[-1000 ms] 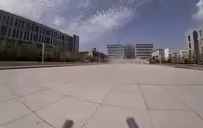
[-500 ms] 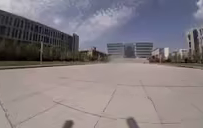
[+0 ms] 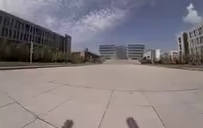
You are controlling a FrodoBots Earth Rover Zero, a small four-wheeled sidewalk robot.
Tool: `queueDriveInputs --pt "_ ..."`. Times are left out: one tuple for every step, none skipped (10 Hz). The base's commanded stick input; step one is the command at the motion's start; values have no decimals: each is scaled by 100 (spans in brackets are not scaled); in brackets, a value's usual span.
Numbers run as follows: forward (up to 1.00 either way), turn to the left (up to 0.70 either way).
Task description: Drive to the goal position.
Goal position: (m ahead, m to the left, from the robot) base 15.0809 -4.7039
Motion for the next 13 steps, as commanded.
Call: queueDriveInputs --pt "70 -1" --pt "70 -18" --pt "70 -33" --pt "70 -11" --pt "70 0" --pt "70 0" --pt "70 0" --pt "70 0" --pt "70 0" --pt "70 0" --pt "70 0" --pt "70 0" --pt "70 0"
